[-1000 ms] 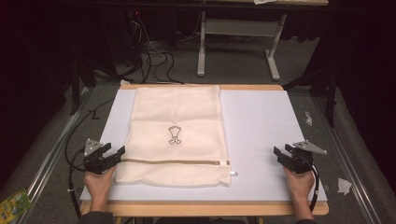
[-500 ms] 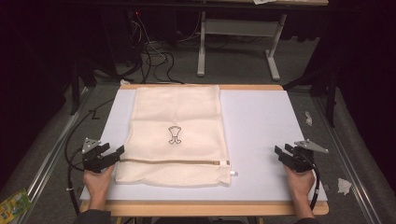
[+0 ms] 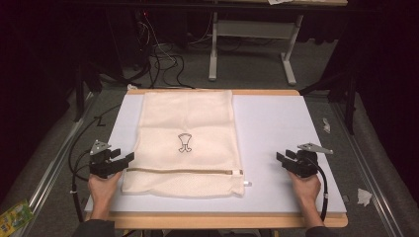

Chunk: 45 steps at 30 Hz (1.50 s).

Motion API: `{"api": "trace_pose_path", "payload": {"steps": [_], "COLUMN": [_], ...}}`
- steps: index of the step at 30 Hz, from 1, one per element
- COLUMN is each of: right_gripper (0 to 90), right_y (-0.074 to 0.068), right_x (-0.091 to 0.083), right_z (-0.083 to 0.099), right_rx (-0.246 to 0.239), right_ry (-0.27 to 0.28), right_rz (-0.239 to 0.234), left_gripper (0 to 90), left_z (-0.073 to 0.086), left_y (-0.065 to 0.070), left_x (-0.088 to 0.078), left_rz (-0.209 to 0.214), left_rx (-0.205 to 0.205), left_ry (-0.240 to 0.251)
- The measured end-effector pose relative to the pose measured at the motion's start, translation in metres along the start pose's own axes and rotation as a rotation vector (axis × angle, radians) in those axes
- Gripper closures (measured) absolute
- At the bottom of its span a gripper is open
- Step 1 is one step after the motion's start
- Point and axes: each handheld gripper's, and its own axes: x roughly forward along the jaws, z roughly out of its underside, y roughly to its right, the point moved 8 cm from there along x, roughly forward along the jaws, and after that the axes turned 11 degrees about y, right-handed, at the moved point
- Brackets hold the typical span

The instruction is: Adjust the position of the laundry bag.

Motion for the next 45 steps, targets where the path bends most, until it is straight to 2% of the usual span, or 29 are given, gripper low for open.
{"api": "trace_pose_path", "payload": {"steps": [5, 8, 10, 12, 19, 23, 25, 27, 30, 34, 35, 40, 45], "right_gripper": [55.4, 57.3, 58.1, 58.5, 61.2, 61.1, 60.4, 60.4, 59.6, 58.7, 58.2, 58.1, 60.8], "right_y": [-0.012, -0.023, -0.032, -0.036, -0.065, -0.077, -0.088, -0.09, -0.102, -0.108, -0.111, -0.116, -0.122], "right_x": [0.005, 0.009, 0.014, 0.015, 0.033, 0.039, 0.044, 0.045, 0.053, 0.061, 0.065, 0.072, 0.081], "right_z": [-0.004, -0.007, -0.008, -0.009, -0.011, -0.013, -0.016, -0.017, -0.021, -0.021, -0.02, -0.02, -0.017], "right_rx": [0.003, -0.015, -0.011, -0.017, -0.04, -0.028, -0.035, -0.034, -0.034, -0.033, -0.022, -0.012, -0.006], "right_ry": [-0.02, -0.022, -0.039, -0.045, -0.094, -0.107, -0.118, -0.118, -0.133, -0.153, -0.17, -0.183, -0.204], "right_rz": [-0.045, -0.073, -0.1, -0.106, -0.17, -0.2, -0.223, -0.227, -0.25, -0.254, -0.26, -0.268, -0.264], "left_gripper": [37.5, 37.6, 38.4, 38.6, 41.0, 40.7, 40.7, 41.1, 42.3, 43.4, 44.4, 46.8, 53.4], "left_z": [-0.005, -0.008, -0.008, -0.008, -0.004, -0.004, -0.004, -0.003, -0.002, -0.001, -0.001, 0.001, 0.004], "left_y": [0.007, 0.011, 0.012, 0.012, 0.012, 0.01, 0.008, 0.008, 0.006, 0.006, 0.006, 0.007, 0.008], "left_x": [0.004, 0.008, 0.01, 0.011, 0.019, 0.022, 0.024, 0.025, 0.028, 0.03, 0.031, 0.033, 0.038], "left_rz": [0.01, 0.011, 0.003, 0.001, -0.009, -0.022, -0.029, -0.032, -0.042, -0.047, -0.045, -0.043, -0.038], "left_rx": [0.011, 0.022, 0.026, 0.027, 0.018, 0.024, 0.013, 0.008, 0.002, -0.007, -0.007, 0.001, 0.009], "left_ry": [-0.015, -0.03, -0.046, -0.05, -0.08, -0.091, -0.094, -0.101, -0.113, -0.12, -0.119, -0.126, -0.143]}}
